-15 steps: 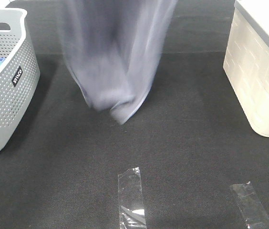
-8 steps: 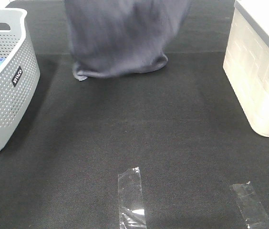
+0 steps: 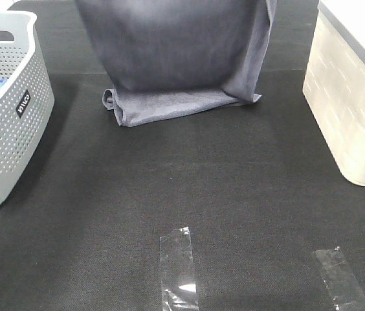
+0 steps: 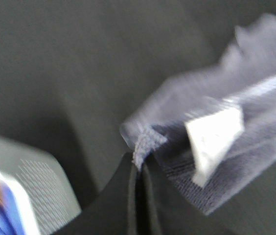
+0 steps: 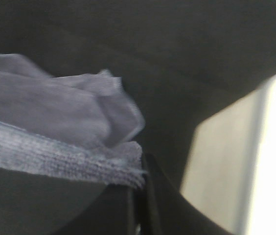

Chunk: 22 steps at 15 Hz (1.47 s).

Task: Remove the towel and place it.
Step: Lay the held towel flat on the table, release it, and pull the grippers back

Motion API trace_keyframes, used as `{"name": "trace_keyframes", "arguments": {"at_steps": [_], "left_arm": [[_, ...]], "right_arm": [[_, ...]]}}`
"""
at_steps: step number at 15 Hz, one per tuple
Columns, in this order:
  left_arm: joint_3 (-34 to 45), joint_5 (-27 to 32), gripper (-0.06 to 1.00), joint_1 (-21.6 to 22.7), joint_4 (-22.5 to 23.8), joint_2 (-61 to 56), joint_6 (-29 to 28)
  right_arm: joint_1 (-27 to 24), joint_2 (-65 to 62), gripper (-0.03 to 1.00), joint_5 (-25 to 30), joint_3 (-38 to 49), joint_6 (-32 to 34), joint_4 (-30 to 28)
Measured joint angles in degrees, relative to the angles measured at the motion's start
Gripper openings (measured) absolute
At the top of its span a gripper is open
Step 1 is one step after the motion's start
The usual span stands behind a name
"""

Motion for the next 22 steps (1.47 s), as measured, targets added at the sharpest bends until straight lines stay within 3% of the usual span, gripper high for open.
{"name": "trace_keyframes", "arguments": {"at_steps": [3, 6, 8, 12, 16, 22], "left_arm": [[0.0, 7.8, 0.00, 0.0, -4.3, 0.0, 0.0], [1.5, 14.8, 0.00, 0.0, -5.0, 0.0, 0.0], [5.7, 15.4, 0.00, -0.9, -5.3, 0.0, 0.0], [18.0, 15.9, 0.00, -8.7, -3.7, -0.1, -0.6], [28.7, 16.0, 0.00, -14.8, 0.3, -5.6, -5.8], [43.0, 16.0, 0.00, -25.6, -3.0, -9.7, -9.9]], "right_arm": [[-0.1, -0.6, 0.00, 0.3, 1.6, -0.5, 5.9], [-0.1, -4.5, 0.00, 0.3, 12.5, 0.0, 6.9], [-0.1, -6.9, 0.00, 0.3, 20.7, 0.0, 8.7], [-0.1, -14.7, 0.00, 0.3, 39.2, 0.0, 12.8], [-0.1, -20.6, 0.00, 0.4, 55.5, -0.3, 18.6], [-0.1, -29.0, 0.00, 0.3, 74.3, -1.1, 24.0]]}}
